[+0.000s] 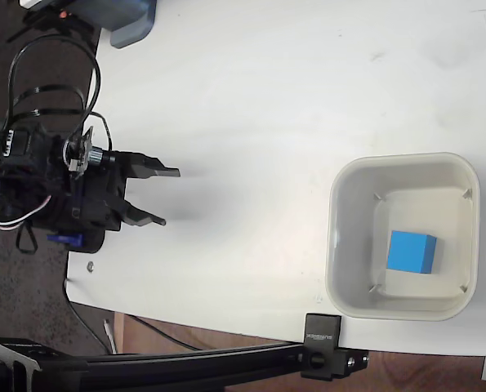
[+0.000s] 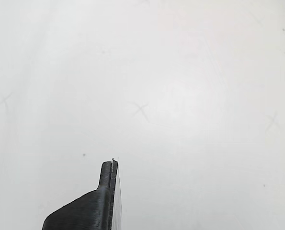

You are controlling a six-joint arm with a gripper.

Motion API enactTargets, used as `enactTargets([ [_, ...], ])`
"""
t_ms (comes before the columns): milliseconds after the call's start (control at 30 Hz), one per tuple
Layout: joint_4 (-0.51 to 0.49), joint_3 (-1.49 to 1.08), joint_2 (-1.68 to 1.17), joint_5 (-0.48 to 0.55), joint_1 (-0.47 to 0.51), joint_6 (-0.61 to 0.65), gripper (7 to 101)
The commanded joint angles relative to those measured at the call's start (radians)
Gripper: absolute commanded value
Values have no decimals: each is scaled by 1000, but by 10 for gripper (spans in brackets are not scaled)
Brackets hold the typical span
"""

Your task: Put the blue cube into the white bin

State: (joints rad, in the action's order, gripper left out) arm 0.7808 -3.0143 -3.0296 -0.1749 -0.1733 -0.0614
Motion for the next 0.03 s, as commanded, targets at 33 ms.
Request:
enactTargets([
  [33,-5,23,-23,-3,-2,-2,1003],
])
